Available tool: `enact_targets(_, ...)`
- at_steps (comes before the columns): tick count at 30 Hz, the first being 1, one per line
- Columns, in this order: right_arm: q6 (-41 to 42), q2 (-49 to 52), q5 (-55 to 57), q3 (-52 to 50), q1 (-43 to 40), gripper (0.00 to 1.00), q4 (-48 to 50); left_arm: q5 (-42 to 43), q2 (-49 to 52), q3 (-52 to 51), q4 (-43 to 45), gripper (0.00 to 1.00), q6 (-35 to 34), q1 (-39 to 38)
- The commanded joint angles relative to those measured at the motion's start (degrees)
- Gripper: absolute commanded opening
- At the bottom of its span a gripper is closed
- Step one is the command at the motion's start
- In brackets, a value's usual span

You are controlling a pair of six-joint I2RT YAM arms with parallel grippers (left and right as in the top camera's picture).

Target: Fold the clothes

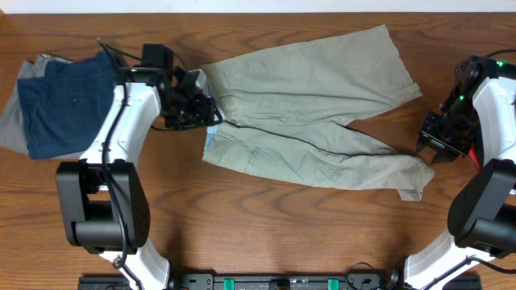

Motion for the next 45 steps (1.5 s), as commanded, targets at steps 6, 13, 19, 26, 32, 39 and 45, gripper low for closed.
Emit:
enact_targets(6,1.2,0.4,3.5,-5.7,-0.1,0.37,0.8,-8.5,1.0,-0.6,0.5,0.67,2.3,-4.2)
enact_targets(13,1.2,0.4,3.7,-9.8,-0.3,0.36,2.8,-11.9,1.0,-0.6,0.5,0.67,2.3,-5.1)
enact_targets(19,3.8,-0.1,3.8,-9.7,-3.1,0.62,3.3,-11.9,1.0,-0.6,0.4,0.67,2.3,-5.1)
enact_targets(26,3.8,-0.1,-12.0,-10.8,-5.5,0.94,3.5,-11.9,1.0,-0.6,0.5,0.68,2.3,-5.1)
enact_targets(32,14.1,-0.1,-19.9,-15.3,-5.5,0.93,6.2,-11.9,1.0,-0.6,0.0,0.68,2.3,-5.1)
enact_targets(39,16.8,-0.1,-18.9,-20.1,-5.9,0.83,13.8,-11.9,1.0,-0.6,-0.4,0.67,2.3,-5.1)
enact_targets(45,16.5,-0.2,-10.1,-18.0,-6.7,0.86,13.1,-11.9,1.0,-0.6,-0.4,0.67,2.3,-5.1)
